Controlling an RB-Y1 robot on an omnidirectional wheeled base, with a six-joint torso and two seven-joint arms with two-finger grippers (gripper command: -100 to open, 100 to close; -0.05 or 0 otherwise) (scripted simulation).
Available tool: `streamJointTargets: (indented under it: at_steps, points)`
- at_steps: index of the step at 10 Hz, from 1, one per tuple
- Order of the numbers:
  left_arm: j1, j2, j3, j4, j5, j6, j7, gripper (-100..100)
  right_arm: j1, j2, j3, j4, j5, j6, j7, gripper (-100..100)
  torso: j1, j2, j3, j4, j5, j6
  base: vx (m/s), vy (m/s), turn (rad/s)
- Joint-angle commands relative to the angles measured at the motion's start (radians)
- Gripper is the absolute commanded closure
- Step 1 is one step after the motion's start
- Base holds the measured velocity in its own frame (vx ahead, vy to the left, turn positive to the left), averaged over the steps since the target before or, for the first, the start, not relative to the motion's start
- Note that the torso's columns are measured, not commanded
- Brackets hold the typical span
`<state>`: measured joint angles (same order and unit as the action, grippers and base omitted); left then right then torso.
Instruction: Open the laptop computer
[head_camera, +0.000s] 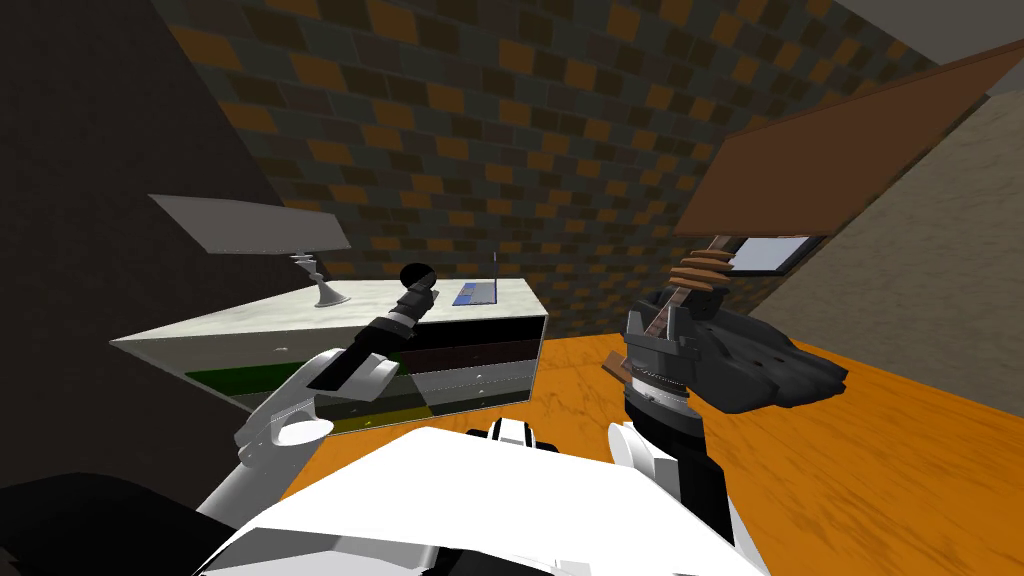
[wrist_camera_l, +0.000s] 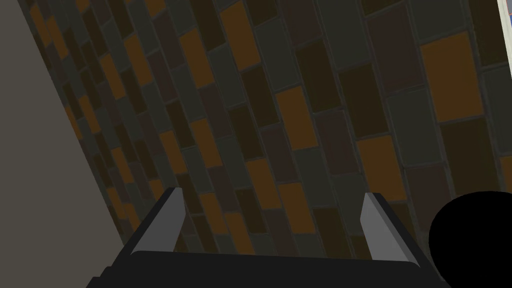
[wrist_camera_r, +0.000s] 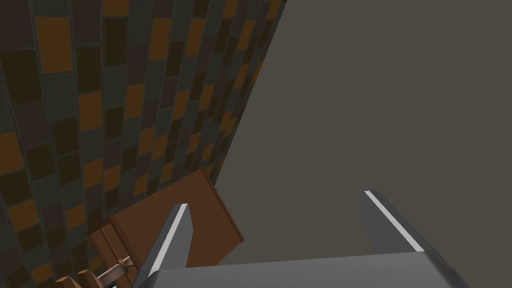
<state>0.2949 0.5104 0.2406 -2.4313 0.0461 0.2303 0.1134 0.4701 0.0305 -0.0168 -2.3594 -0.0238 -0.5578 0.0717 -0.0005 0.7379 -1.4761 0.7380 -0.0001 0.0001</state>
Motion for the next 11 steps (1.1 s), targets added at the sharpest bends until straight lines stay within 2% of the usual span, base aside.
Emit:
streamJointTargets:
  at_steps: [1, 2, 3, 4, 5, 6, 7, 8, 9, 10, 11]
  points:
    - [-0.017, 0.042, 0.026, -0.016, 0.01, 0.075, 0.007, -100, 0.0, 0.0, 0.0, 0.0, 0.0, 0.0, 0.0, 0, 0.001, 0.0, 0.0, 0.0, 0.0, 0.0, 0.008, -0.054, -0.059]
    - [-0.017, 0.042, 0.026, -0.016, 0.01, 0.092, 0.007, -100, 0.0, 0.0, 0.0, 0.0, 0.0, 0.0, 0.0, 0, 0.0, 0.0, 0.0, 0.0, 0.0, 0.0, 0.012, -0.048, -0.025]
    - [-0.03, 0.069, 0.042, -0.025, 0.017, 0.129, 0.01, -100, 0.0, 0.0, 0.0, 0.0, 0.0, 0.0, 0.0, 0, 0.001, 0.0, 0.0, 0.0, 0.0, 0.0, 0.024, -0.058, -0.048]
    - [-0.03, 0.069, 0.042, -0.025, 0.017, 0.144, 0.01, -100, 0.0, 0.0, 0.0, 0.0, 0.0, 0.0, 0.0, 0, 0.0, -0.001, 0.0, 0.0, 0.0, 0.0, 0.024, -0.045, -0.023]
    - [-0.042, 0.095, 0.056, -0.031, 0.025, 0.179, 0.014, -100, 0.0, 0.0, 0.0, 0.0, 0.0, 0.0, 0.0, 0, 0.001, 0.0, 0.0, 0.0, 0.0, 0.0, 0.035, -0.043, -0.042]
    - [-0.042, 0.095, 0.056, -0.031, 0.025, 0.195, 0.014, -100, 0.0, 0.0, 0.0, 0.0, 0.0, 0.0, 0.0, 0, 0.001, -0.001, 0.0, 0.0, 0.0, 0.0, 0.027, -0.042, -0.022]
    - [-0.055, 0.12, 0.07, -0.037, 0.035, 0.229, 0.018, -100, 0.0, 0.0, 0.0, 0.0, 0.0, 0.0, 0.0, 0, 0.001, 0.0, 0.0, 0.0, 0.0, 0.0, 0.035, -0.068, -0.035]
    - [-0.055, 0.12, 0.07, -0.037, 0.035, 0.246, 0.018, -100, 0.0, 0.0, 0.0, 0.0, 0.0, 0.0, 0.0, 0, -0.001, 0.0, 0.0, 0.0, 0.0, 0.0, 0.031, -0.061, -0.019]
    - [-0.067, 0.145, 0.083, -0.041, 0.045, 0.281, 0.022, -100, 0.0, 0.0, 0.0, 0.0, 0.0, 0.0, 0.0, 0, 0.0, 0.0, 0.0, 0.0, 0.0, 0.0, 0.038, -0.07, -0.038]
    - [-0.067, 0.145, 0.083, -0.041, 0.045, 0.296, 0.022, -100, 0.0, 0.0, 0.0, 0.0, 0.0, 0.0, 0.0, 0, 0.0, 0.0, 0.0, 0.0, 0.0, 0.0, 0.05, -0.054, -0.017]
    - [-0.08, 0.169, 0.095, -0.044, 0.056, 0.33, 0.026, -100, 0.0, 0.0, 0.0, 0.0, 0.0, 0.0, 0.0, 0, 0.001, -0.001, 0.0, 0.0, 0.0, 0.0, 0.057, -0.055, -0.026]
